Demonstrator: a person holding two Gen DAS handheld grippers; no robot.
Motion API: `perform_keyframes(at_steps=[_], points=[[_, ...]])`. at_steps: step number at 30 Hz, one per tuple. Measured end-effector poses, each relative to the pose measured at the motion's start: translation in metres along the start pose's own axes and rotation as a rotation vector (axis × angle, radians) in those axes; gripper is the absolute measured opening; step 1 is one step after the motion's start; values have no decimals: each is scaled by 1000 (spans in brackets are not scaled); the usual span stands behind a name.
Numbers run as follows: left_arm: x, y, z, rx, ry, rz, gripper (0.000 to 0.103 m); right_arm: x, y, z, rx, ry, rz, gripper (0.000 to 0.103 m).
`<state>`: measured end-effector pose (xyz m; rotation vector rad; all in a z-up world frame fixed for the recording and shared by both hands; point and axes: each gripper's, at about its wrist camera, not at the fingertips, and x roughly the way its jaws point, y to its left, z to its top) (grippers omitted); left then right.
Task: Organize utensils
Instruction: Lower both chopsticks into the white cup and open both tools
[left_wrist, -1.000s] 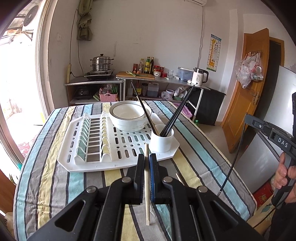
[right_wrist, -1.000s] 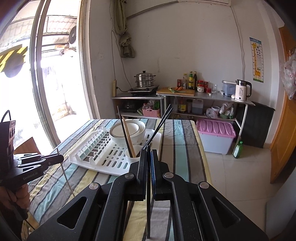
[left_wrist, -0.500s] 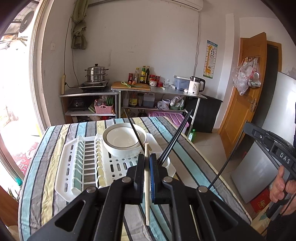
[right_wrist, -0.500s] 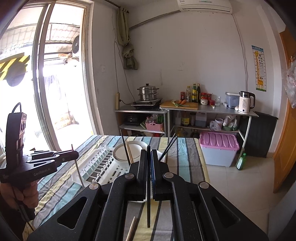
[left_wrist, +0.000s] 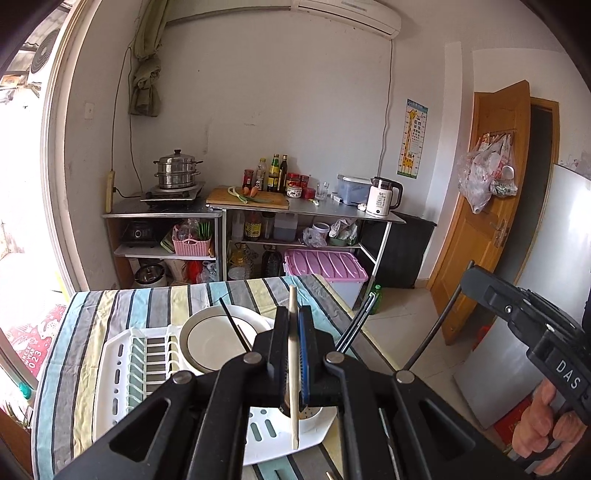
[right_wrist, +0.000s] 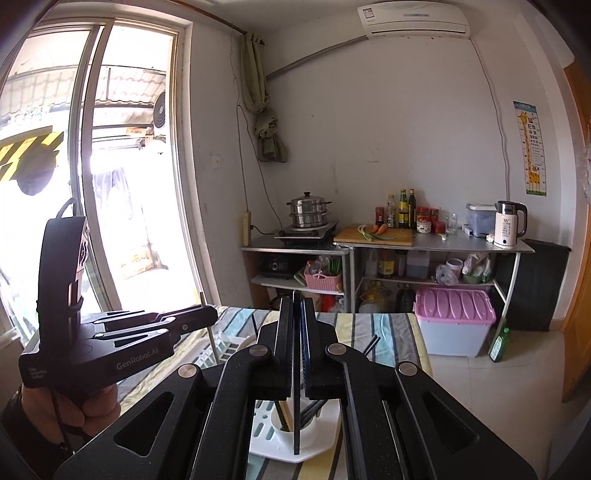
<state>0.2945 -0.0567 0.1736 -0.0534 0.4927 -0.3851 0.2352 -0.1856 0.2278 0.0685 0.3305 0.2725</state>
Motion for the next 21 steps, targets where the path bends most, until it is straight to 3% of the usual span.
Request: perform_keyframes(at_steps=[14,21], points=[[41,5,7,-9,6,-15,5,44,-13,4,26,12,15,3],[64,9,-3,-20,50,-18,5,63,-19,-13,38,64,9,3]])
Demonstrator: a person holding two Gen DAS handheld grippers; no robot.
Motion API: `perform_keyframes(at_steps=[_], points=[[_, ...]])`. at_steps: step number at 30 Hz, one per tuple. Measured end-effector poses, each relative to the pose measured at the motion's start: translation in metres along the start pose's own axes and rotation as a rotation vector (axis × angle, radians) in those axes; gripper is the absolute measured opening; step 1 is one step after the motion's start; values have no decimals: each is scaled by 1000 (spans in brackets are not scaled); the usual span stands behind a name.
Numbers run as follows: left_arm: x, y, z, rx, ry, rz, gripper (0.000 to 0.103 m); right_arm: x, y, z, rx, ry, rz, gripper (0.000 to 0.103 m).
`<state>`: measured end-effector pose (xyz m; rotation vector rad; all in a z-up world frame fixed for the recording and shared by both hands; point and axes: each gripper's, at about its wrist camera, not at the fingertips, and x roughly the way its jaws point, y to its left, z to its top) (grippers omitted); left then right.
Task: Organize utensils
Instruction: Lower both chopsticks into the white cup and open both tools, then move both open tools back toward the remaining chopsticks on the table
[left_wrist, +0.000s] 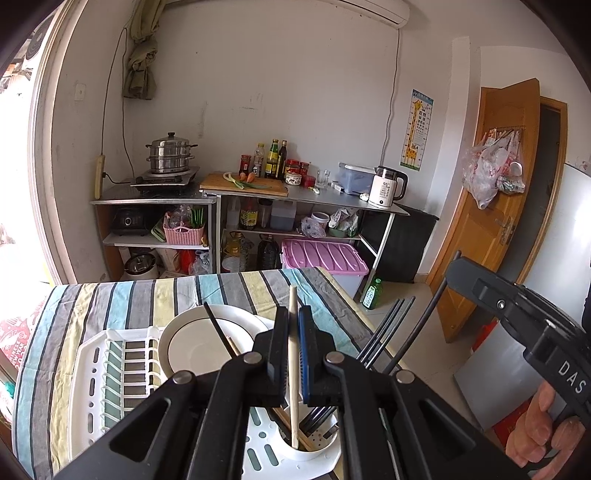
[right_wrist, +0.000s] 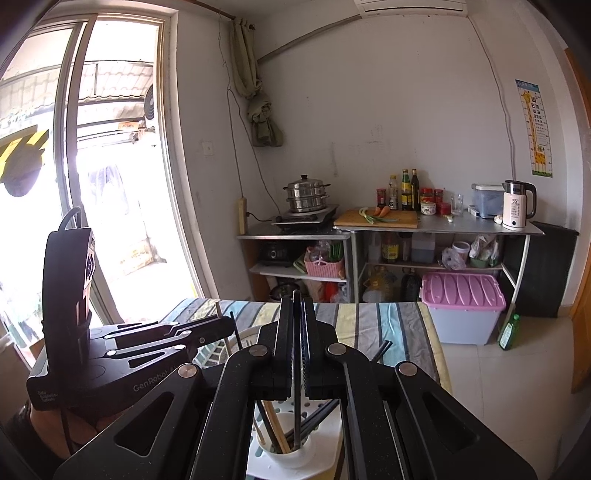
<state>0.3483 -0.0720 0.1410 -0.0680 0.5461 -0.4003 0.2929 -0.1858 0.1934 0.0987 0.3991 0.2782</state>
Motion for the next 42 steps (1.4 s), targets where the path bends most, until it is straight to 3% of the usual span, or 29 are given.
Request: perform_keyframes(at_steps=[16,25,31,34,36,42], points=[[36,14,-27,-22,113,57,6,19,-20,-20,37,82,-43,3],[34,16,-28,-29,108,87,7,14,-26,-21,43,89,-63,4],[25,17,-31,-29,102,92,8,1,-26,-22,39,70,-71,12],[17,18,-33,-36,92,94,10,-9,-27,-22,46,59,-68,12],[10,19,-34,-40,80,97,17,-16,-27,-22,47,53,-71,12],[-20,22,-47,-55,49,103,18,-41,-24,-33,56,47,-64,12]])
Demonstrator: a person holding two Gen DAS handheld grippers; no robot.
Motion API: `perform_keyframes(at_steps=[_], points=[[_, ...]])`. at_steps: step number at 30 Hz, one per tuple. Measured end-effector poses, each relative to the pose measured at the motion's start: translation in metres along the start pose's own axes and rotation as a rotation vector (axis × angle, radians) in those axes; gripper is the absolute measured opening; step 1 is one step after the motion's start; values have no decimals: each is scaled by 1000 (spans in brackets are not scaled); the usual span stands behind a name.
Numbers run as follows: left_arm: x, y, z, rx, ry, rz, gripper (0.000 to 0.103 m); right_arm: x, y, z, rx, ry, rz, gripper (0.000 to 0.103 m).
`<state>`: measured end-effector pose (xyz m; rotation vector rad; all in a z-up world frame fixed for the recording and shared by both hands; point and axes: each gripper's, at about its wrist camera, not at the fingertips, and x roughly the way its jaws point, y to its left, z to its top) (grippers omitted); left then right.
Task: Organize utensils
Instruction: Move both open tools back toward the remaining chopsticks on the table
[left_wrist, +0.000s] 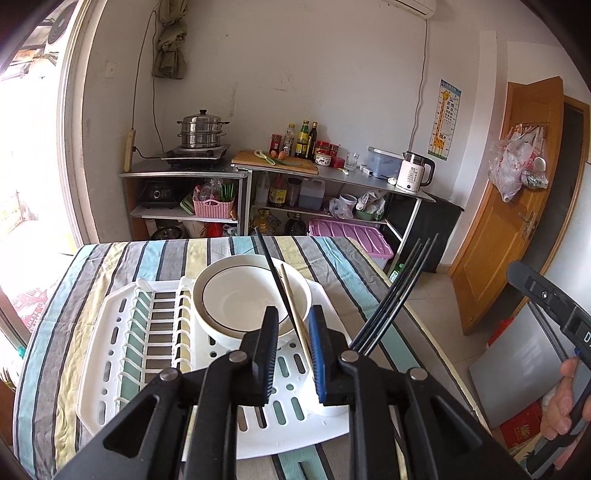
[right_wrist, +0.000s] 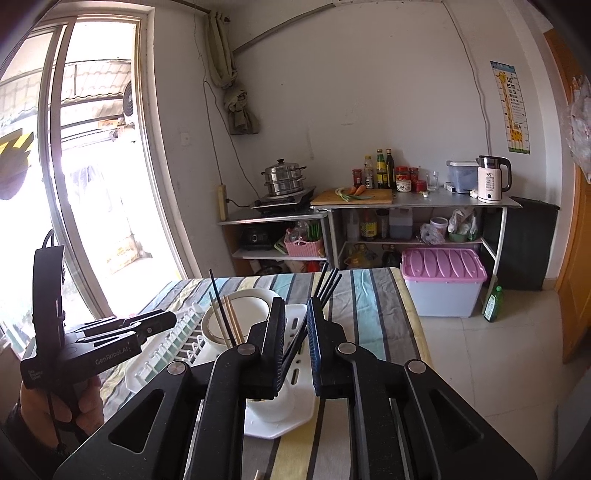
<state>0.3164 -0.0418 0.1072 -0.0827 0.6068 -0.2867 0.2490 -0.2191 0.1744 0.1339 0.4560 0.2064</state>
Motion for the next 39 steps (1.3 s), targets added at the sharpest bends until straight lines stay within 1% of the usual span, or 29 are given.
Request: perform_keyframes(at_steps=[2,8,13,19,22,28,35,39], points=[[-11,3,-10,-4,-7,3,18,-10,0,-8,4,1,8,12],[-35,10,-48,-3,10,19,18,-33,1,-41,16,26,23,12],[-50,13,-85,-27,36,20,18,-49,7,-67,14,55,29,12],[-56,10,-121,-24,92,16,18,-55,13,-94,10,104,41,12],[-57,8,-134,-26,112,8,18,-50,17,-105,8,133,43,12],[-54,7,-153,-31,145,1,18,-28,27,-130,-8,219,65,12],[-42,16,-158,-47,178,0,18,10,41,-155,-47,348,73,12],[-32,20,-158,-46,198,12,22,31,45,-167,-59,411,70,12]])
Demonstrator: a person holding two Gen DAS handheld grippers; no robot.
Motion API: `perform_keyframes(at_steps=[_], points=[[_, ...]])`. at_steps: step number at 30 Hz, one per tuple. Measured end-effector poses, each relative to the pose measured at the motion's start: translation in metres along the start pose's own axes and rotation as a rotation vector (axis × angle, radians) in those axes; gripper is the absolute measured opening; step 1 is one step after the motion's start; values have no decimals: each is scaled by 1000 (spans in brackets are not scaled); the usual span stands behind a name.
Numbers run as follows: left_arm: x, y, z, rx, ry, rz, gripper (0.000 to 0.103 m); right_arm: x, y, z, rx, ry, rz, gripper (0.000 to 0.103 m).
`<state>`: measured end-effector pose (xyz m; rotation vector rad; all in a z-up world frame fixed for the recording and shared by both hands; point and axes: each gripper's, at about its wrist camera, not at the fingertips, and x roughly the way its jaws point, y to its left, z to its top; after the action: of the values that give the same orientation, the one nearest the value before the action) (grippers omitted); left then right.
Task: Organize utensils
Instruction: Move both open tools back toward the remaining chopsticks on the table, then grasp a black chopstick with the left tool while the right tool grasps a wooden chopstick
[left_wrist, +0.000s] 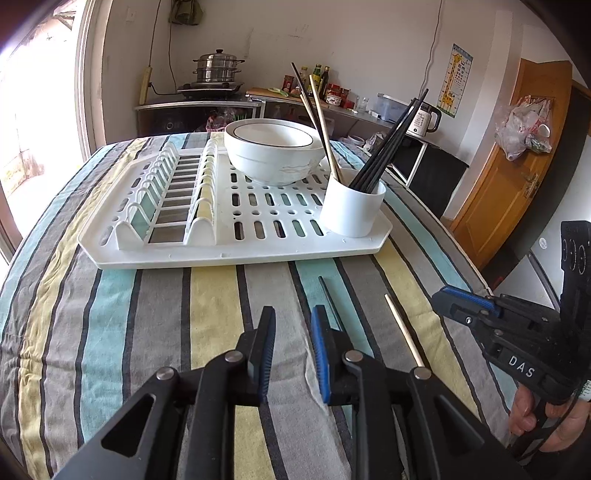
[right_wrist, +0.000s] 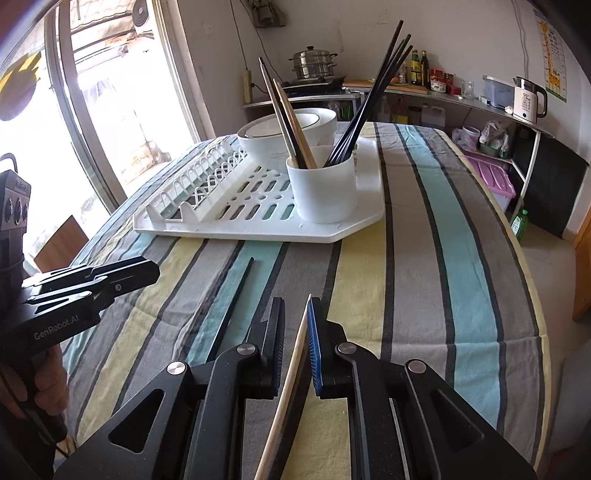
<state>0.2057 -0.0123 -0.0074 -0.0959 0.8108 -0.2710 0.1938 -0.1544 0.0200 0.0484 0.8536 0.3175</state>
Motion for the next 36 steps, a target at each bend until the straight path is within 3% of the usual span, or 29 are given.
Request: perform_keyframes(at_steps=[13,23,30,36], points=[[28,0,12,-9,63,-27,22,39,0,-2,-21,112,-42,12],[60,-18,22,13,137,-42,22,39,-4,-2,-46,112,-65,5],[85,-32,26,27,197,-6,22,37,-13,-1,-35,109,-65,5],[87,-49,27,84,184,52,22,36,-19,0,-22,104,-63,4]])
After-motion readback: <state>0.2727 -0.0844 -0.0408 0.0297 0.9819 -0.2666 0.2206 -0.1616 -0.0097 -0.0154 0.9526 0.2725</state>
